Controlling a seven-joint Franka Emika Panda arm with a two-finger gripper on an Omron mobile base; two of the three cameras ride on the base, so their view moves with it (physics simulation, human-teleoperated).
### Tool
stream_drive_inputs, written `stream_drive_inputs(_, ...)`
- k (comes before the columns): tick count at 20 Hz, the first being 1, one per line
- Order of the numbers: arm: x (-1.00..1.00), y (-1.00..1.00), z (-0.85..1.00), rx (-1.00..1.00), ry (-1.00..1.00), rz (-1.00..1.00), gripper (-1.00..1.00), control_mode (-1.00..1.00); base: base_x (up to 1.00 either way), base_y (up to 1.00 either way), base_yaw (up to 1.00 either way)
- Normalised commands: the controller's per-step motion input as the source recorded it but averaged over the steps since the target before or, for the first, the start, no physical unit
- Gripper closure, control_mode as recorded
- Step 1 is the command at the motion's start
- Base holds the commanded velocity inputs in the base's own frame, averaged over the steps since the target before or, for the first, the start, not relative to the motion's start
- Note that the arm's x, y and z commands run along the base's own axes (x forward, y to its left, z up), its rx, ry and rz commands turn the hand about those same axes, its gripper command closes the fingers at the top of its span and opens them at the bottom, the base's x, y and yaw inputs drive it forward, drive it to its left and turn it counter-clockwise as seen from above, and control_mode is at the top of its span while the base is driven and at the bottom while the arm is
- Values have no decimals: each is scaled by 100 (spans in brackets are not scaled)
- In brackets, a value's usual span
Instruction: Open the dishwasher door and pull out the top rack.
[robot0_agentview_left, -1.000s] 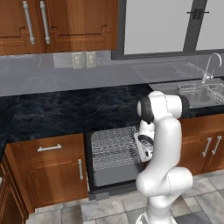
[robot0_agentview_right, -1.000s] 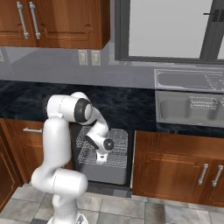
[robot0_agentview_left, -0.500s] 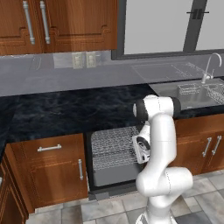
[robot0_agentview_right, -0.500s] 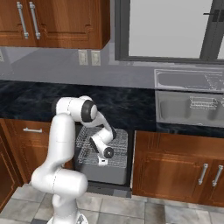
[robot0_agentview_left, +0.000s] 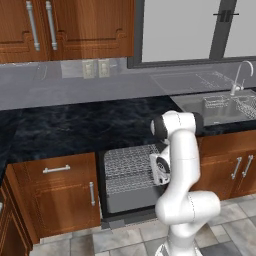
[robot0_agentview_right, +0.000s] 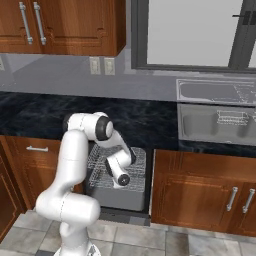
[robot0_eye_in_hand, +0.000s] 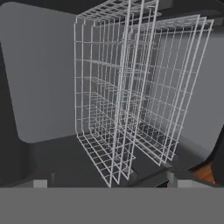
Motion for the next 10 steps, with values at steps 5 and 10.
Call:
stream_drive_inputs(5,39,0,-20,3,-5,0,-100,-100,0,0,0)
stream_drive_inputs(10,45,-2,-22,4,-1,0,-100,-100,0,0,0)
